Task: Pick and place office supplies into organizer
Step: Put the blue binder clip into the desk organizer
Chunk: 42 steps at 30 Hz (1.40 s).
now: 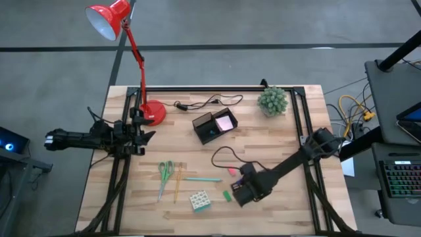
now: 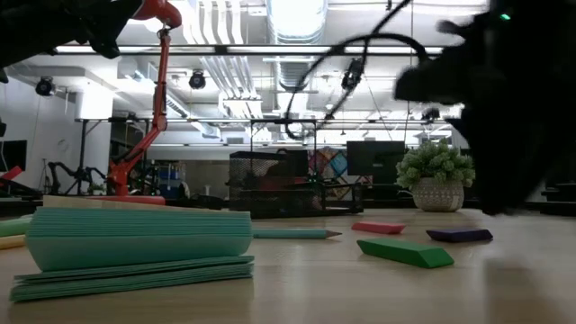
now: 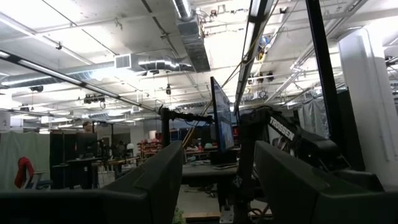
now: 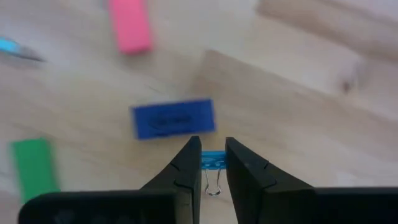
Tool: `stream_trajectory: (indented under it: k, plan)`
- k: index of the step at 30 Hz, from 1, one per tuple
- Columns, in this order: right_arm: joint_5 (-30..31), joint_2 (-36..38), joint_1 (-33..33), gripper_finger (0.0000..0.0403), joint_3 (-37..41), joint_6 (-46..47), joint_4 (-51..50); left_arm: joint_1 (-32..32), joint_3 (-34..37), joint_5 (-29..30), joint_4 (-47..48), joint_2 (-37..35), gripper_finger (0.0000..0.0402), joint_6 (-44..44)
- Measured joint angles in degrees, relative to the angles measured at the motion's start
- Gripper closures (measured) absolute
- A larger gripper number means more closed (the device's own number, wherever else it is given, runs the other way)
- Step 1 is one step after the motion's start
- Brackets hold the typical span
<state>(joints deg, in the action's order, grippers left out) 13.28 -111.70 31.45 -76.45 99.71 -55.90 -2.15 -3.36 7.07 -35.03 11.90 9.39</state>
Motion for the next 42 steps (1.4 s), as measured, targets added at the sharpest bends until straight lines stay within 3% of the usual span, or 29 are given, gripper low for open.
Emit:
stream_trajectory:
  k: [11, 28, 42]
  plan:
    - [9.1, 1.0, -9.0, 0.0352, -2.8, -19.8, 3.2, 0.0, 0.0, 0.0, -0.1, 0.0, 0.0214, 0.0]
    - [10.9, 1.0, -29.9, 0.0352, -2.8, -58.8, 30.2, 0.0, 0.0, 0.0, 0.1, 0.0, 0.0214, 0.0]
    - [10.1, -3.0, -33.6, 0.0351, -2.6, -66.8, 37.0, 0.0, 0.0, 0.0, 0.8, -0.1, 0.0214, 0.0]
